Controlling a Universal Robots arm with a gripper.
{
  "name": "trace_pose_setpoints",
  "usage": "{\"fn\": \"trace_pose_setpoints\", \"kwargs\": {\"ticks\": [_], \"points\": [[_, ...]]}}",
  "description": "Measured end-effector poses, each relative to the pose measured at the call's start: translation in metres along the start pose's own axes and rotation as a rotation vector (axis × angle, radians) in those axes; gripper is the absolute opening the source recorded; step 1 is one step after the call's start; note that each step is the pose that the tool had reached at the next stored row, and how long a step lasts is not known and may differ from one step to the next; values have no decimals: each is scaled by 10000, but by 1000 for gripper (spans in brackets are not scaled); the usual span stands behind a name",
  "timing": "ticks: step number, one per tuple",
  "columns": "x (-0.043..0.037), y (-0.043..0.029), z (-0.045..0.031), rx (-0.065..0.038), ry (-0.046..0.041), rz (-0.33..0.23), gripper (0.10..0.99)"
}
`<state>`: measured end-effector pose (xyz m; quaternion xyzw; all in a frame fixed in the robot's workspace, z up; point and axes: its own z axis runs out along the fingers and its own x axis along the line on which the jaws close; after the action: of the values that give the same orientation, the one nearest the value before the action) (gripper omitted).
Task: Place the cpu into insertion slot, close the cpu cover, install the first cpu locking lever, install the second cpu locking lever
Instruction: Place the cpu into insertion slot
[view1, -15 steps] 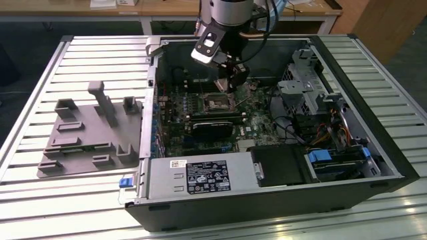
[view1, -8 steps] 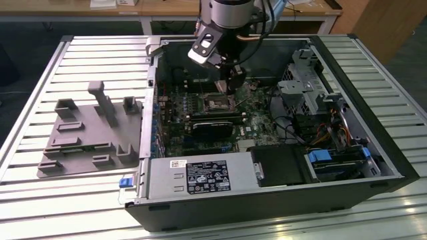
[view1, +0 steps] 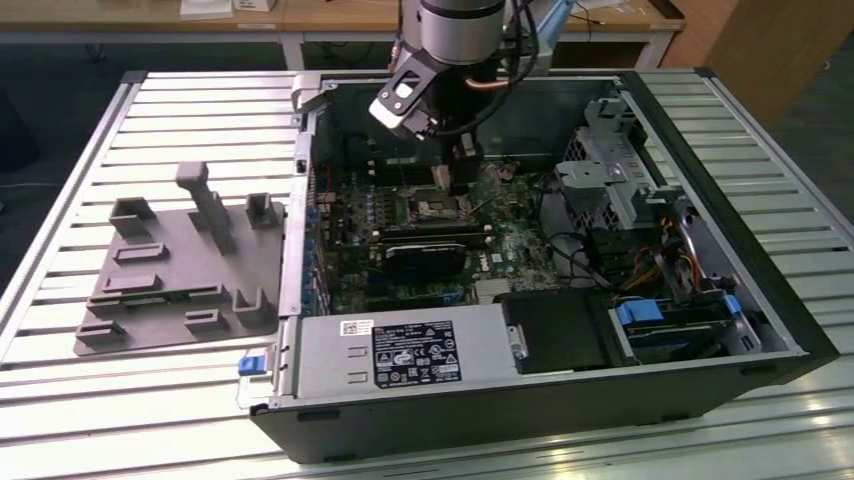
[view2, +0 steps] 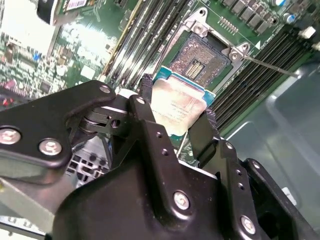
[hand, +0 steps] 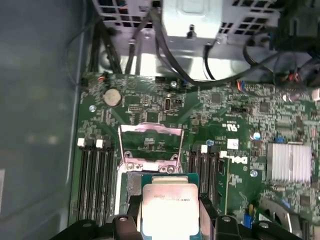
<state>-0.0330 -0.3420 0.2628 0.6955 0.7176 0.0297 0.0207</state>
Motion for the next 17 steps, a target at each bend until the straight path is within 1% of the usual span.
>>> {"fn": "trace_pose_setpoints", "kwargs": {"ticks": [2,4,6,9,12,17], "points": [[3,-32,11,-3,-5,86,537],[4,-63,25,-31,-7,97,537],[4,-85,40,-93,-5,96,537],[5,-112,65,-214,6,95,537],[5,-132,100,-285,6,94,537],[12,-140,165,-298,5,95,537]]}}
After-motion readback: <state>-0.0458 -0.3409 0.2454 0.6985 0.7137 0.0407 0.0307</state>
